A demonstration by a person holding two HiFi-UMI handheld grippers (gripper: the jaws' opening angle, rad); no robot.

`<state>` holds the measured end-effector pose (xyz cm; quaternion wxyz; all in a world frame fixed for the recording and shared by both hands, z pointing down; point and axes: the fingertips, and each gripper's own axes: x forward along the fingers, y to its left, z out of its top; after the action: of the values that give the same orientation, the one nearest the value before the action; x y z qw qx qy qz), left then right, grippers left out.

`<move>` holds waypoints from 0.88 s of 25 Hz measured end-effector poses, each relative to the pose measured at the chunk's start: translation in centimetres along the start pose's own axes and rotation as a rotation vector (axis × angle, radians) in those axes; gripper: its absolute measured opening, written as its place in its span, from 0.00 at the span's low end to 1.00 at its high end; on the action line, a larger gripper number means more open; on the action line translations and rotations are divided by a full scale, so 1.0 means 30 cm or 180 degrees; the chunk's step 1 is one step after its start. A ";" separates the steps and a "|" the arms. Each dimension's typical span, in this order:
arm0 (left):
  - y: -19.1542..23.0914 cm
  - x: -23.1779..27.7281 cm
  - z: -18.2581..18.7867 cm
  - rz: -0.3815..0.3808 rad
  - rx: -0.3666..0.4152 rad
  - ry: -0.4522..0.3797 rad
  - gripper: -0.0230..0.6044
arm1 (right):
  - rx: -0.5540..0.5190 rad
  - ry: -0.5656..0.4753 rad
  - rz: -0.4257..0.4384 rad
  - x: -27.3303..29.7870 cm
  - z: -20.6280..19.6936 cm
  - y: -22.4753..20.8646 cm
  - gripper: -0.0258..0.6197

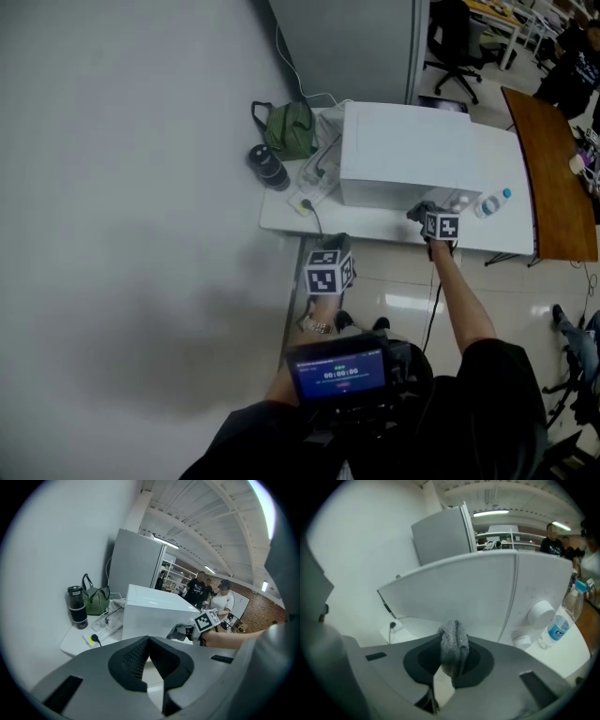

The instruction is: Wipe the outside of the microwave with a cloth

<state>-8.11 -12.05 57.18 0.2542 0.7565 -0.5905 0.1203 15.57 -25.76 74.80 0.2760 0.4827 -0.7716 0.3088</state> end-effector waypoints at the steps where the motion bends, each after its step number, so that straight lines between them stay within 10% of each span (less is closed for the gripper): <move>1: -0.014 0.015 0.018 -0.0054 0.0012 -0.0012 0.04 | 0.0066 -0.0109 0.0158 -0.052 0.017 0.071 0.10; 9: -0.106 0.149 0.129 -0.0378 0.0034 -0.0072 0.04 | -0.0364 -0.0997 0.0893 -0.377 0.558 0.415 0.10; 16: -0.066 0.249 0.183 -0.0161 0.0032 -0.0077 0.04 | -0.0587 -0.0170 0.1253 -0.013 0.959 0.467 0.10; 22: 0.028 0.253 0.275 0.0257 -0.0088 -0.0218 0.04 | -0.0693 0.0590 0.1506 0.353 1.038 0.580 0.10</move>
<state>-7.80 -22.86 54.08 0.2392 0.7321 -0.6305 0.0963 -8.37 -49.02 58.38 0.3160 0.2263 -0.8630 0.3228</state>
